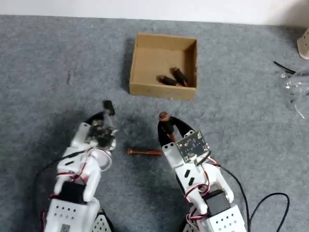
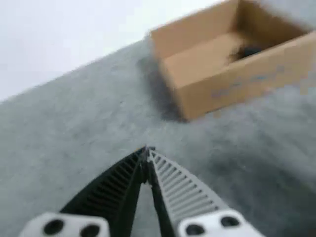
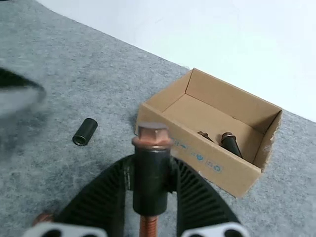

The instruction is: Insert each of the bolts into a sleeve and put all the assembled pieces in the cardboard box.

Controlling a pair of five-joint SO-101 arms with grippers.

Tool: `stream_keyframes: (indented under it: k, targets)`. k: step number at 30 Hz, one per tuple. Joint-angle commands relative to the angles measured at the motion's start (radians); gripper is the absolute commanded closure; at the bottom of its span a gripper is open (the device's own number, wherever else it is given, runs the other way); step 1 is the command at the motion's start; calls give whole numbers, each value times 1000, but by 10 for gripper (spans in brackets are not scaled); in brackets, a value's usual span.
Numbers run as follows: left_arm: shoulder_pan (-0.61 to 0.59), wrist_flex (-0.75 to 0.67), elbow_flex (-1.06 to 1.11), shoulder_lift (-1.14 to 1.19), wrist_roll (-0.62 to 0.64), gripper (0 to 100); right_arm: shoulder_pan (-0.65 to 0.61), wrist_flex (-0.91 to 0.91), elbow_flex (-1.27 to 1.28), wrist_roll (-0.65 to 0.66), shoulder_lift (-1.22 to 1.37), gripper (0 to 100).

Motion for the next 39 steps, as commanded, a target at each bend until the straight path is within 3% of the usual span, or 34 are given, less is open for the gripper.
stream_keyframes:
  k: [1, 7, 25, 33, 39]
  targets:
    - [-133, 20, 27, -70, -32, 994, 27, -41, 104, 6, -16, 995]
    - [-157, 176, 24, -128, -32, 994, 30, -22, 104, -54, 5, 995]
    - [-163, 195, 22, -151, -37, 994, 39, -77, 90, -57, 275, 995]
    - [-163, 193, 22, -151, -37, 994, 93, -16, -188, -51, 545, 995]
    - [-163, 193, 22, -151, -37, 994, 91, -12, -550, -49, 875, 995]
